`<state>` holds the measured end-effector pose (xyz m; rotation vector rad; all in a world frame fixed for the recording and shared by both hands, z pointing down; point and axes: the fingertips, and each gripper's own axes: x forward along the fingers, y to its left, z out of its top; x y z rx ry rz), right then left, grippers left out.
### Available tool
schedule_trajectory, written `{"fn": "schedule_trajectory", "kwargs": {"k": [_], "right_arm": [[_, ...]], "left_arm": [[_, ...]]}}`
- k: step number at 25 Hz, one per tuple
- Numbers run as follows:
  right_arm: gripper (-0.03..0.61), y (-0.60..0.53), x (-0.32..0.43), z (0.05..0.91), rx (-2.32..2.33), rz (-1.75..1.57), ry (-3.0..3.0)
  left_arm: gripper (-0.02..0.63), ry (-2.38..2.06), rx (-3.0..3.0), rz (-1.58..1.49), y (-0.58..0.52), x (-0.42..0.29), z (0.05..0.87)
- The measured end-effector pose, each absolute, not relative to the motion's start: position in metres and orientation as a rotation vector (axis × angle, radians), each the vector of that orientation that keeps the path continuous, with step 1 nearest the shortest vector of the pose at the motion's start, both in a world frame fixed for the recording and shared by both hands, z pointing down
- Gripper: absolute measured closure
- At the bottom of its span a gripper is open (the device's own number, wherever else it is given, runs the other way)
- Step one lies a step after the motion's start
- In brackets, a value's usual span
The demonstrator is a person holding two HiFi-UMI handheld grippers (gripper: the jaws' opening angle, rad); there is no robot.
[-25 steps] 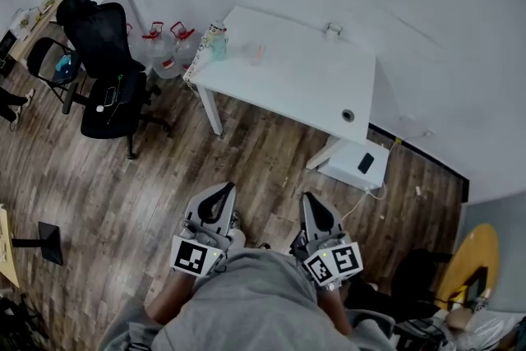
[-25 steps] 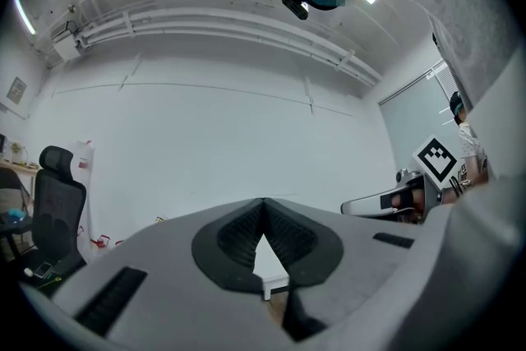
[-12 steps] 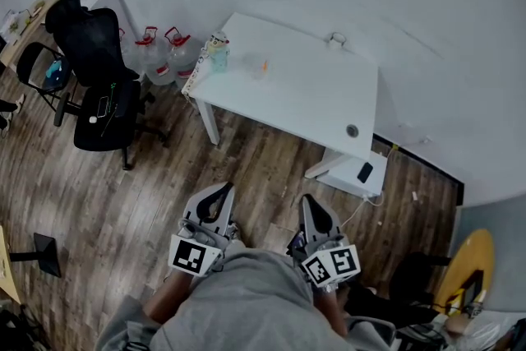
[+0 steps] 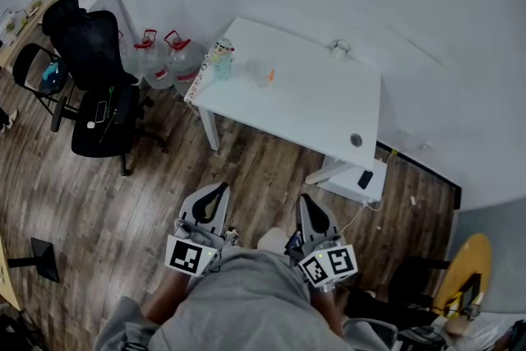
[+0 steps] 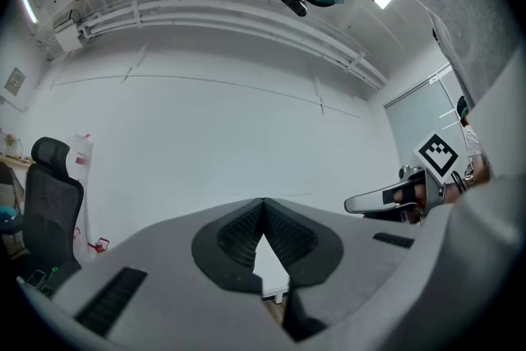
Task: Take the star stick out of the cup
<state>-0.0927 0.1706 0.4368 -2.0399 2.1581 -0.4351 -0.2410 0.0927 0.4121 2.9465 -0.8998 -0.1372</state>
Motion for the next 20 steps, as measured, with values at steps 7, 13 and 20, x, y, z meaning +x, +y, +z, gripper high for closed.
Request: {"fn": "schedule_trajectory", "kwargs": {"k": [7, 13, 20], "right_arm": [[0.541, 0.149, -0.086, 0.445, -2.031, -0.466, 2.177], [0.541, 0.12, -0.074, 0.451, -1.974, -0.481, 2.243], [0.541, 0.072, -0.044, 0.446, -1.908, -0.482, 2.312]], "left_arm": [[0.584, -0.91, 2.943, -0.12, 0.077, -0.236, 0.419], [0.583, -0.995, 2.914, -0.126, 0.054, -0.227, 0.419], [0.583, -1.044, 2.906, -0.095, 0.021, -0.191, 0.419]]}}
